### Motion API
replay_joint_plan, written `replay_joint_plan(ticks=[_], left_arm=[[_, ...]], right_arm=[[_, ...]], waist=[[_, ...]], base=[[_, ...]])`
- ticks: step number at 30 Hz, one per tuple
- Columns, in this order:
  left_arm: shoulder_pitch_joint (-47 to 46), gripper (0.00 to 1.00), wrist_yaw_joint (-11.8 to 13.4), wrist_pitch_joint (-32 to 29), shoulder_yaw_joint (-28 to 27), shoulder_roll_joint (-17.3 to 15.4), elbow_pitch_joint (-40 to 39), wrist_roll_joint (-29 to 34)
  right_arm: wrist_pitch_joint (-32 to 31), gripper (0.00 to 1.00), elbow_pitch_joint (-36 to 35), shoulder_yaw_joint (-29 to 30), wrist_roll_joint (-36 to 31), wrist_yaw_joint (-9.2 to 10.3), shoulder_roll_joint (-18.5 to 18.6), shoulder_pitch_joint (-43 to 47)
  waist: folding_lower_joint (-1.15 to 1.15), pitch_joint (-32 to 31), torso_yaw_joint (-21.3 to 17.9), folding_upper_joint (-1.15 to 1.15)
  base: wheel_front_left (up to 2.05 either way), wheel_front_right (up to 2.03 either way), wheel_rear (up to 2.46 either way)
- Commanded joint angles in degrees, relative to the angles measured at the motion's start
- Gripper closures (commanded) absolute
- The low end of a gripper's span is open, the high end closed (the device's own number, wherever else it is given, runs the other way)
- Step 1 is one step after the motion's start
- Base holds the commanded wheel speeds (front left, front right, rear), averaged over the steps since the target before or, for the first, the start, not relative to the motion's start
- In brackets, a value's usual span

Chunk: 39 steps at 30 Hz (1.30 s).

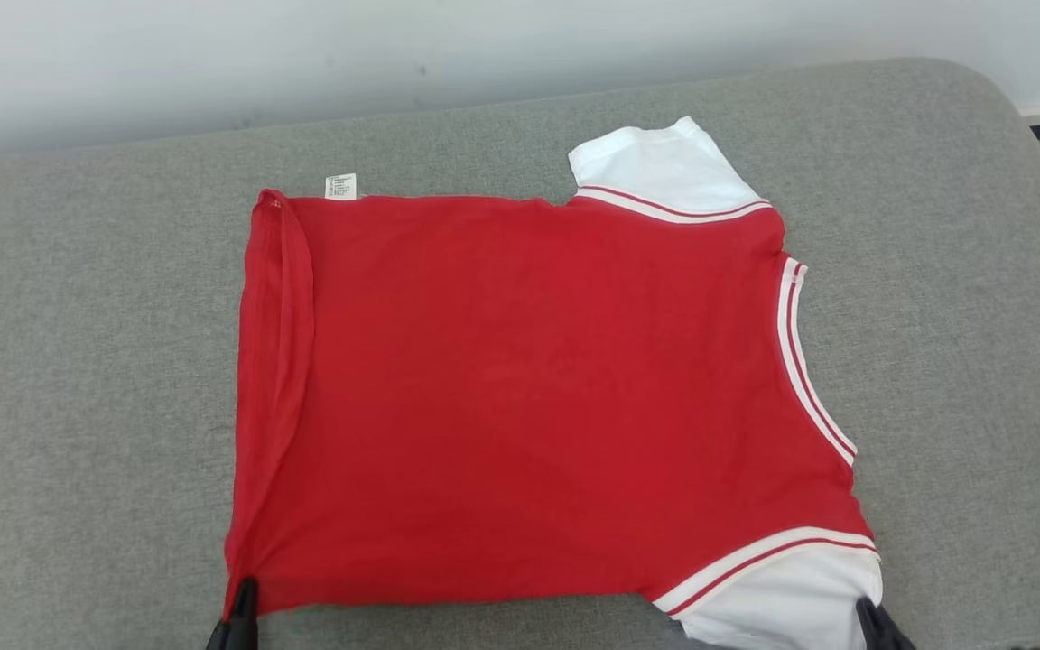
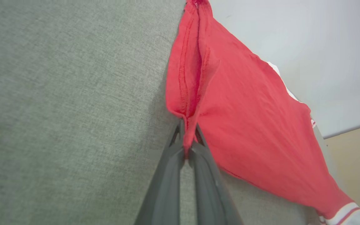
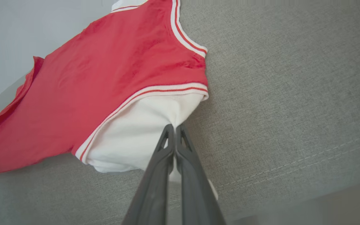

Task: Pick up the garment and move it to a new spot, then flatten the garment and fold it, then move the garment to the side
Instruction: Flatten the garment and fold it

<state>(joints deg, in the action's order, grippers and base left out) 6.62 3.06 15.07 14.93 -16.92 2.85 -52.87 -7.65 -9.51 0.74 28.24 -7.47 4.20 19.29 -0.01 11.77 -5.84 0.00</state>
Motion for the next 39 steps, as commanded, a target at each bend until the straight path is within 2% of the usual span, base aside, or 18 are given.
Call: replay_joint_plan(ticks=[1,8,15,22,23,31,32,33,34,39], left_arm=[[-1.44,1.00,-0.29,0.12,0.16,0.08,-0.26,0.73],[-7.70,1.00,-0.88,-1.94,1.92,-0.88,0.56,2.73],[-13.98,1.00,-0.92,-3.73,2.56,-1.03,2.94,3.63],[-21.03,1.00,-1.77,-4.81,2.73,-1.34,8.14,4.15],[-22.94,1.00,-2.01,-5.06,3.08,-1.45,10.13,4.82],[-29.02,1.00,-4.10,-3.77,4.59,-1.20,18.29,6.95],[-29.62,1.00,-4.15,-3.60,4.93,-1.26,19.08,7.59],[-30.10,0.57,-4.41,-3.08,5.20,-1.29,19.92,8.20],[-30.38,0.00,-4.66,-2.56,5.32,-1.16,20.68,8.68],[-30.00,0.00,-5.56,-0.67,4.81,-0.23,23.16,9.75]], right_arm=[[-0.34,1.00,-0.07,0.31,0.60,-0.03,-0.27,-1.65],[-3.68,1.00,2.70,0.66,2.07,-0.03,1.37,-11.38],[-7.24,1.00,8.65,1.44,3.24,-0.03,3.11,-22.86],[-9.49,1.00,21.19,0.06,2.21,-0.03,4.14,-38.14],[-8.83,1.00,25.59,-0.29,1.82,-0.03,3.86,-42.22],[-2.94,1.00,40.37,-3.82,0.98,-0.03,3.52,-52.98],[-1.63,0.64,41.54,-4.29,1.13,-0.03,3.46,-53.84],[-0.56,0.00,42.80,-4.83,1.46,-0.03,3.52,-54.37],[0.49,0.00,43.89,-5.56,1.56,-0.03,3.74,-54.65],[6.34,0.00,45.92,-10.02,2.28,-0.03,6.89,-53.49]], waist=[[0.01,-0.16,0.23,0.00],[0.01,0.06,0.18,0.00],[0.01,1.13,0.13,0.00],[0.01,2.72,0.27,0.00],[0.01,3.14,0.52,0.00],[0.01,2.97,0.83,0.00],[0.01,2.79,0.81,0.00],[0.01,2.53,0.82,0.00],[0.01,2.24,0.82,0.00],[0.01,0.57,0.77,0.00]], base=[[0.00,0.00,0.00],[0.00,0.00,0.00],[0.00,0.00,0.00],[0.00,0.00,0.00],[0.00,0.00,0.00],[0.00,0.00,0.00],[0.00,0.00,0.00],[0.00,0.00,0.00],[0.00,0.00,0.00],[0.00,0.00,0.00]])
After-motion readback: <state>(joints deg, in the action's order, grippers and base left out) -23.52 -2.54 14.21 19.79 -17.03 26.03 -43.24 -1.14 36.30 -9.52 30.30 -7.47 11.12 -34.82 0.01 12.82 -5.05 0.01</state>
